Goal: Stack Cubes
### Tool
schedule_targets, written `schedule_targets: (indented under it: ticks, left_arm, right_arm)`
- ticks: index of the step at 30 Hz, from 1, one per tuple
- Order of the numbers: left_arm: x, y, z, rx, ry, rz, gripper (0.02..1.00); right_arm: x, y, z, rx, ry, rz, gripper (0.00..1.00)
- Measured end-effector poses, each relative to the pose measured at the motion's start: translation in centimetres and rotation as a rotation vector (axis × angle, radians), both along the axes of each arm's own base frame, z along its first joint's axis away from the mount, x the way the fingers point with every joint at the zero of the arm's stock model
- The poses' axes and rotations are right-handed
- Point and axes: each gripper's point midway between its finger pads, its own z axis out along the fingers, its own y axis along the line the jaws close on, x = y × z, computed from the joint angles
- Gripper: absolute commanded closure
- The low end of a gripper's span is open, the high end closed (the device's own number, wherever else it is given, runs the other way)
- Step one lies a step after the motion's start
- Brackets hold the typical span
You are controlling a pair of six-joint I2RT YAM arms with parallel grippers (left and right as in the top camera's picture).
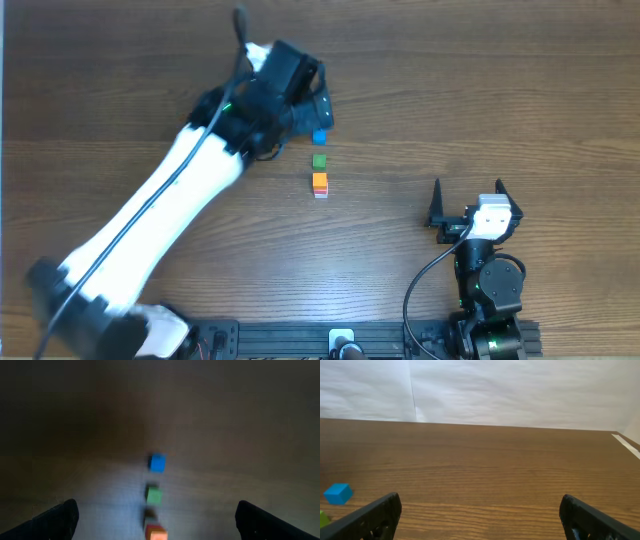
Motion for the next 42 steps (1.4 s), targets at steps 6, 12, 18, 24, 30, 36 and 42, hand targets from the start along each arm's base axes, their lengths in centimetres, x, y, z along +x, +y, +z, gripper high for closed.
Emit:
schedule_targets:
  ticks: [6, 12, 18, 24, 30, 36, 42]
  left_arm:
    - [-1.1, 2.4, 12.8, -0.098, -0.43, 0.012, 0.02]
    - [-4.5, 10.9, 18.3, -0.159, -0.741, 0.101, 0.02]
    - [-8.2, 17.9, 14.4, -0.077, -0.816, 0.153, 0.023]
    - [-13.1, 20.3, 11.0, -0.018, -0.905, 0.164, 0.025]
    - [-14.4, 20.4, 7.2, -0.006, -0.978, 0.144, 0.025]
    - [-13.6, 19.1, 3.3, -0.007, -1.025, 0.054, 0.023]
    - [-12.8, 18.5, -0.5, 0.026, -0.998, -0.008, 0.02]
  right_arm:
    - [0.0, 0.0, 0.0, -0.001, 0.0, 0.0, 0.007]
    - [0.0, 0.0, 0.0, 0.0, 0.0, 0.001, 0.009]
    - [0.0, 0.0, 0.0, 0.0, 0.0, 0.003, 0.009]
    - [0.0, 0.1, 0.0, -0.001, 0.0, 0.003, 0.009]
    - [0.0, 0.1, 0.0, 0.0, 0.0, 0.003, 0.009]
    - [0.0, 0.1, 0.0, 0.0, 0.0, 0.003, 0.007]
    - [0.0, 0.1, 0.0, 0.0, 0.0, 0.003, 0.009]
